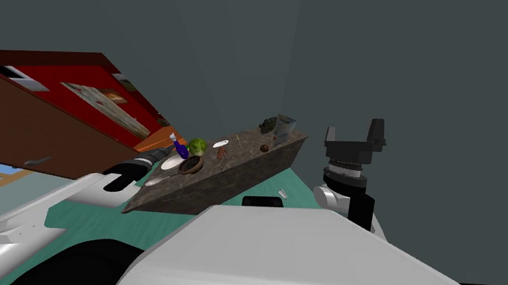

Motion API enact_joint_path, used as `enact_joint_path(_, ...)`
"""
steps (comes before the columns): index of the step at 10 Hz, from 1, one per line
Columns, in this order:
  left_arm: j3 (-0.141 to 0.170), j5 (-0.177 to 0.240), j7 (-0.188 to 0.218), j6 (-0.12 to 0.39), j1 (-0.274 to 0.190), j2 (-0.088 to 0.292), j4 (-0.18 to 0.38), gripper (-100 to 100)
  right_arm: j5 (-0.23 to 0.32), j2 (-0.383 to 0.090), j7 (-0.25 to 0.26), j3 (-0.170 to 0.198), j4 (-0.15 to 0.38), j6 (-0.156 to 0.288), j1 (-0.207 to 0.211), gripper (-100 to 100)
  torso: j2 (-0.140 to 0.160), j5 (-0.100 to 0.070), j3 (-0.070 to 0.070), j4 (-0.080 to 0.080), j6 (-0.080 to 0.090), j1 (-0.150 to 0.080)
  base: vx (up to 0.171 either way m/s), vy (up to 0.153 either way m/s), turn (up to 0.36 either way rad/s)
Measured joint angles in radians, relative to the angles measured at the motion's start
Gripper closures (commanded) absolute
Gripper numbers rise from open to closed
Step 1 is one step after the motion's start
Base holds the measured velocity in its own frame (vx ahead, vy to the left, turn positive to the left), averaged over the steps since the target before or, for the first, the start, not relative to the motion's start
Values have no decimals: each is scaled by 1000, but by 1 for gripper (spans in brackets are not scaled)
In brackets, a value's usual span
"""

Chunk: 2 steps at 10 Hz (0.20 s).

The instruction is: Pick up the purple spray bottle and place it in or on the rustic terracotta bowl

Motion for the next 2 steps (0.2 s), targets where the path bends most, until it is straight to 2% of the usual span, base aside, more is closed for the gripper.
enact_joint_path(2, 0, 0, 0, 0, 0, 0, 0, 0, 0, 0, 0, 0, 0, 0, 0, 0, 0, 0, 0, 0, 0, 0, 0, 0, 0)
